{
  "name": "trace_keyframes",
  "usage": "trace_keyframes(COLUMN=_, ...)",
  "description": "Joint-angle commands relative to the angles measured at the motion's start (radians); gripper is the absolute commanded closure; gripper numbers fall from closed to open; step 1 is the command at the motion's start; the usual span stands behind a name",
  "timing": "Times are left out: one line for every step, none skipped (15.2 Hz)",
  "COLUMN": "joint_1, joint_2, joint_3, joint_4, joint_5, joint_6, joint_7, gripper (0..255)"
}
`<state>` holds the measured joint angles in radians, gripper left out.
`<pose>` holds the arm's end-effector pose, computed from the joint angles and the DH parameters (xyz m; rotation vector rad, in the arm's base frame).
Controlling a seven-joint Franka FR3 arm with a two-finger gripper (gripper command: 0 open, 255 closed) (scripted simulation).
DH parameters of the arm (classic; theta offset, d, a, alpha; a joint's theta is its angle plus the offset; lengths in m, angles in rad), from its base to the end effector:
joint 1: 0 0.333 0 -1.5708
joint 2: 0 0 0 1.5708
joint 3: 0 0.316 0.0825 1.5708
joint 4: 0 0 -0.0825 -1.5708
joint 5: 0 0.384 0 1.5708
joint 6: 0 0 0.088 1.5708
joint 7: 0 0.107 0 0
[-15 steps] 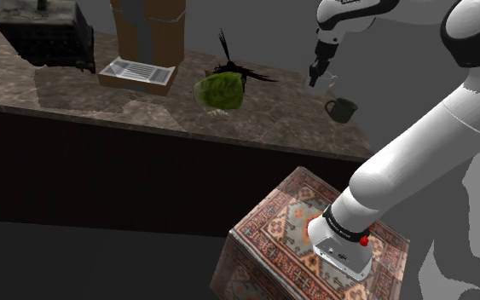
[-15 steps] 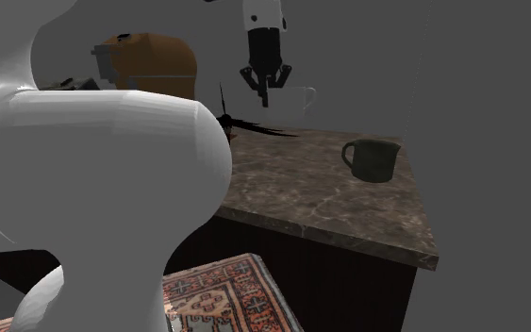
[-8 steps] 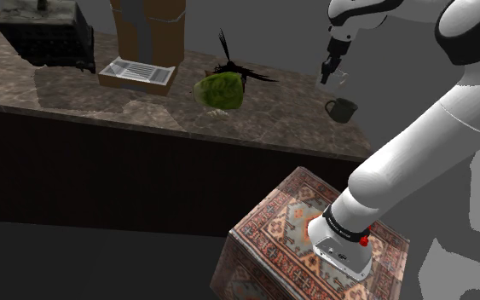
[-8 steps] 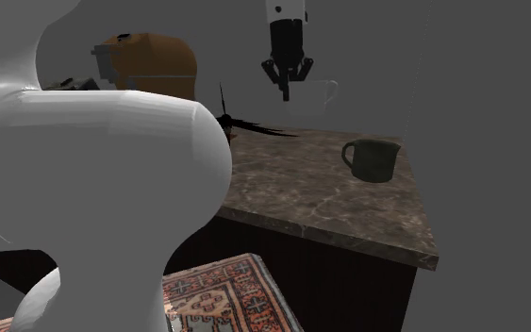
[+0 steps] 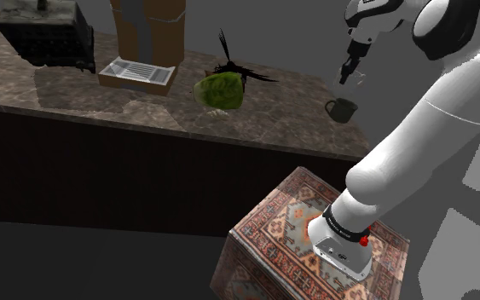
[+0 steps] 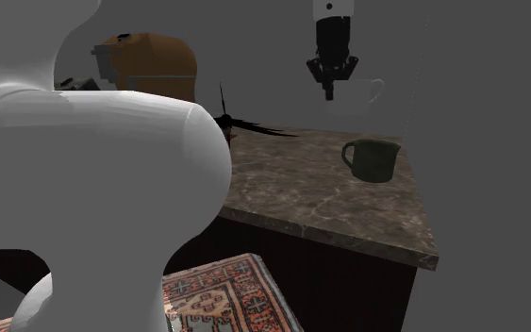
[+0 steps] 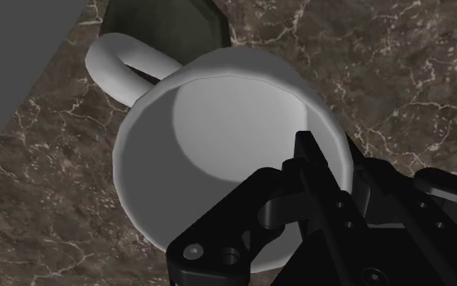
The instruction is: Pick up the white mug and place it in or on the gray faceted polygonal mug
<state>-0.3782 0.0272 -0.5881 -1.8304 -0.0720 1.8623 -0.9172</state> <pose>0.3220 -0.4709 0.5134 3.0829 -0.0439 -0.0967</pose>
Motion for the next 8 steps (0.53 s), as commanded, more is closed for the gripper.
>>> trace_keyframes(joint_1=-0.026, joint_2=0.034, joint_3=-0.023, joint_4=0.041, joint_5=0.022, joint_6=-0.008, joint_7=-0.057, gripper=255)
trace_keyframes(joint_1=-0.042, joint_2=0.058, joint_3=-0.034, joint_4=0.067, joint_5=0.037, joint_6=-0.012, joint_7=-0.087, gripper=255)
trace_keyframes(joint_1=-0.059, joint_2=0.083, joint_3=-0.045, joint_4=0.094, joint_5=0.054, joint_6=-0.017, joint_7=-0.118, gripper=255)
trace_keyframes(joint_1=-0.077, joint_2=0.11, joint_3=-0.054, joint_4=0.122, joint_5=0.072, joint_6=-0.023, joint_7=-0.149, gripper=255)
trace_keyframes(joint_1=-0.108, joint_2=0.153, joint_3=-0.068, joint_4=0.17, joint_5=0.102, joint_6=-0.034, joint_7=-0.197, gripper=255)
trace_keyframes(joint_1=-0.109, joint_2=0.154, joint_3=-0.066, joint_4=0.157, joint_5=0.102, joint_6=-0.021, joint_7=-0.196, gripper=255)
trace_keyframes(joint_1=-0.109, joint_2=0.155, joint_3=-0.065, joint_4=0.145, joint_5=0.102, joint_6=-0.007, joint_7=-0.196, gripper=255)
trace_keyframes(joint_1=-0.109, joint_2=0.156, joint_3=-0.065, joint_4=0.133, joint_5=0.103, joint_6=0.006, joint_7=-0.195, gripper=255)
